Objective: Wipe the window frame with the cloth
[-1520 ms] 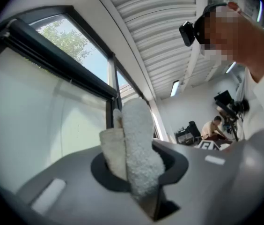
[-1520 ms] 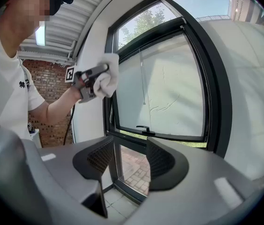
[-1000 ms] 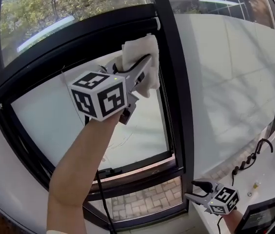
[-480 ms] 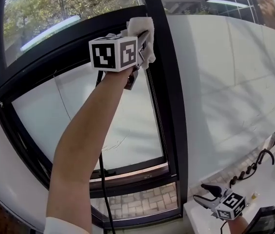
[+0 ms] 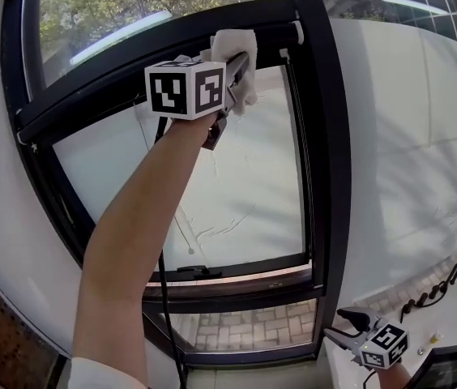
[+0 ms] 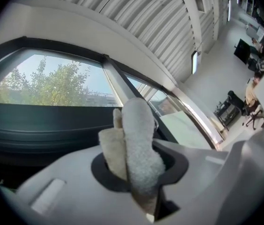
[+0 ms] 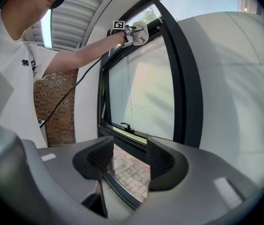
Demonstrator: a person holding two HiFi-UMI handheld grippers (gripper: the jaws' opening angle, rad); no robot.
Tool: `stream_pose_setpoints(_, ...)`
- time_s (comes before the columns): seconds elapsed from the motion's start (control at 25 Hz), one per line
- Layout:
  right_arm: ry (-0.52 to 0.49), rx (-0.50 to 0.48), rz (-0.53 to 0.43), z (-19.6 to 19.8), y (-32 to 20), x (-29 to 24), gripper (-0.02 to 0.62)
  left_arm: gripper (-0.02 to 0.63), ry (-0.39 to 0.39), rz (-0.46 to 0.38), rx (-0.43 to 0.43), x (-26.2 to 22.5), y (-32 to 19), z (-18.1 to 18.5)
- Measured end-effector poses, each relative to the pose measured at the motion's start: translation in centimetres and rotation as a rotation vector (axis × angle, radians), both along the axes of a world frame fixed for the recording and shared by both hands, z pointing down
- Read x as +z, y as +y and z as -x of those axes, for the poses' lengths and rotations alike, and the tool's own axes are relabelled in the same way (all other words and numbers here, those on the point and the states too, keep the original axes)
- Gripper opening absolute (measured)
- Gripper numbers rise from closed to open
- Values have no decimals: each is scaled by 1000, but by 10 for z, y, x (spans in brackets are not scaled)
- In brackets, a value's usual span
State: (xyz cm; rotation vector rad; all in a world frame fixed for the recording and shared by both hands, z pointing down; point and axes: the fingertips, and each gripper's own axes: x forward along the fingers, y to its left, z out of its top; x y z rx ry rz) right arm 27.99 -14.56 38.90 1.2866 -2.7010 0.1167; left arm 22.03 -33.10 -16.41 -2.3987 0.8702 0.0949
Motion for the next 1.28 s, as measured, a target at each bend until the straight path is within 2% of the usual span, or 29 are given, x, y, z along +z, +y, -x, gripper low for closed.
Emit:
stream_pose_setpoints(0.48,9,-73,-4,94,-16,-5,219,106,55,1,-123,-9,-10,163)
stream_pose_setpoints(0.76,30,-127,-6,165,-18,-10,219,104,42,-11,-197,-12,-15,261)
stream_pose_setpoints(1.28,54,-134,-9,255,-15,-15,219,106,58,-6,-355,-18,-31,433)
